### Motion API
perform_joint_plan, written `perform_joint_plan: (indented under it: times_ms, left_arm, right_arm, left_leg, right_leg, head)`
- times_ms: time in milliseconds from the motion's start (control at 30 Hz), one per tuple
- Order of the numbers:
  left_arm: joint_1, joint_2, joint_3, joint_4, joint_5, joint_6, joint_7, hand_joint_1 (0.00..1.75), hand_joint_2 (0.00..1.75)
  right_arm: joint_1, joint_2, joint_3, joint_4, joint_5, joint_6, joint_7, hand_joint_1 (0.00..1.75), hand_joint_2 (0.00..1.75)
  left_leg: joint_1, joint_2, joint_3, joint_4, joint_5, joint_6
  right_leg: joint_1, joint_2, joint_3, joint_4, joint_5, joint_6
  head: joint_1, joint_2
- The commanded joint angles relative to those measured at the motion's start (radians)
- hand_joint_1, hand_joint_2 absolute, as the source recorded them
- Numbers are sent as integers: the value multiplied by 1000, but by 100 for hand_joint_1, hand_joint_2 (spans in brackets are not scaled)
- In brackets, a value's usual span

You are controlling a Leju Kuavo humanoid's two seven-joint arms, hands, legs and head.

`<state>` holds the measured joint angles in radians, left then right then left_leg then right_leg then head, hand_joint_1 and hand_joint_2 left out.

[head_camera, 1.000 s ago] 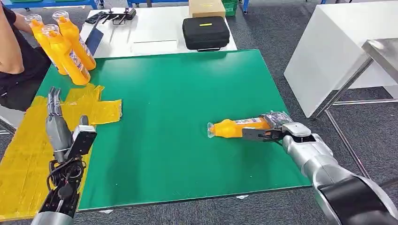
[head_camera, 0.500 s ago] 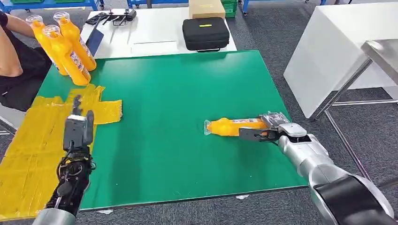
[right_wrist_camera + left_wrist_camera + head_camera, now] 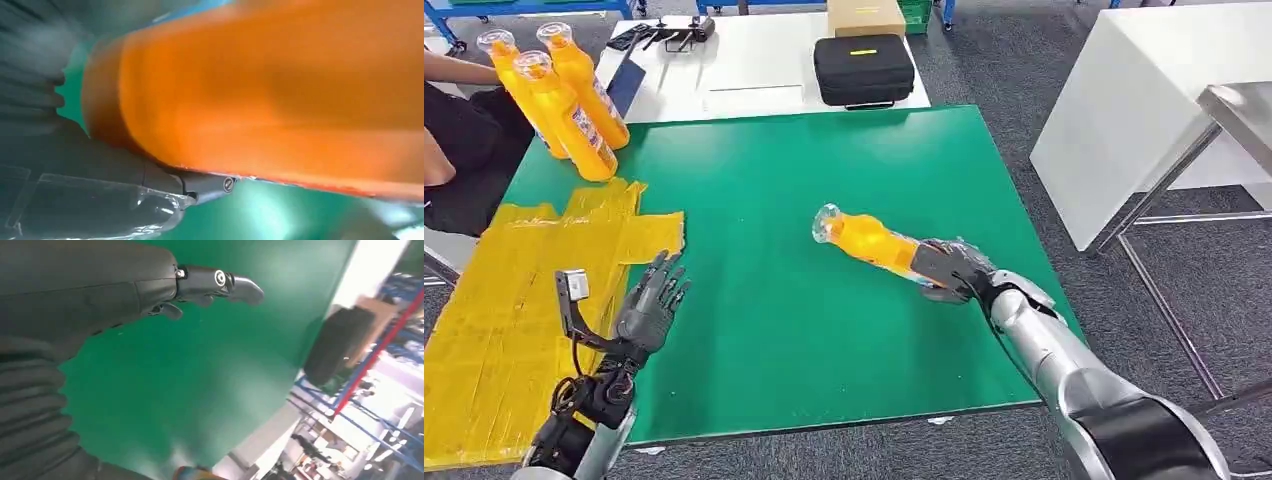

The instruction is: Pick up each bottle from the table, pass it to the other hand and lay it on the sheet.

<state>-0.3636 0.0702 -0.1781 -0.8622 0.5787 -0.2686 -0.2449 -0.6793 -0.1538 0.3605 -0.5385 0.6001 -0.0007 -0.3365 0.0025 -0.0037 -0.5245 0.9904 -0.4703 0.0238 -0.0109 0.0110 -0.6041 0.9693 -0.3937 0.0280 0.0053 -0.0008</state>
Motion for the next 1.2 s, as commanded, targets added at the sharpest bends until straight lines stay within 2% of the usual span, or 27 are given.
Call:
perform_joint_plan:
  times_ms: [33,133,200,267,333,367,600,800,933,1200]
  left_arm:
    - [-66,-24,-72,158,8,11,2,0,175]
    - [-59,-29,-80,145,0,15,-5,0,175]
    - [-62,-57,-105,121,-38,41,-29,0,175]
    - [-74,-83,-142,99,-97,93,-59,0,175]
    - [-83,-114,-185,57,-183,184,-95,0,175]
    - [-83,-126,-192,36,-198,207,-96,0,175]
    - [-75,-123,-187,17,-205,219,-89,0,175]
    - [-93,-163,-204,-47,-287,310,-138,0,175]
    - [-75,-176,-192,-94,-240,277,-117,0,175]
    - [-59,-192,-209,-182,-191,233,-104,0,175]
  right_arm:
    - [3,64,-59,-128,-46,-4,12,175,175]
    - [-7,74,-66,-121,-68,-3,6,175,175]
    - [-17,114,-64,-121,-88,-13,9,175,175]
    - [-27,157,-51,-123,-87,-35,38,175,175]
    - [-61,204,-28,-91,-79,-45,90,175,175]
    - [-77,222,-20,-69,-78,-46,103,175,175]
    - [-91,224,-13,-37,-86,-51,97,175,175]
    - [-123,317,22,64,-68,-37,161,175,175]
    - [-142,353,35,133,-66,-20,177,175,175]
    - [-121,380,57,155,-52,-11,184,175,175]
  left_leg:
    - [0,1,1,-1,-1,-1]
    - [1,0,0,-1,-1,-1]
    - [1,0,-1,0,-2,-1]
    - [0,1,-5,0,-1,-1]
    - [1,2,-1,0,-3,-2]
    - [0,1,-6,1,-1,-1]
    - [0,0,-5,0,-1,-1]
    - [1,2,-4,1,-2,-1]
    - [1,2,-5,0,-1,-1]
    - [0,0,-6,0,0,0]
  right_leg:
    - [0,0,1,-1,-1,0]
    - [0,-1,1,-1,-1,-1]
    - [0,-1,0,-1,-1,-1]
    - [-1,0,-4,0,-1,-1]
    - [0,0,-1,0,-2,-2]
    - [-1,0,-6,1,0,-1]
    - [-1,0,-5,0,0,0]
    - [0,1,-4,1,-1,-1]
    - [0,1,-5,0,-1,-1]
    - [-1,-1,-6,0,0,0]
  head:
    - [0,0]
    - [0,0]
    - [0,0]
    - [0,0]
    - [0,0]
    - [0,0]
    - [0,0]
    - [0,0]
    - [0,0]
    - [0,0]
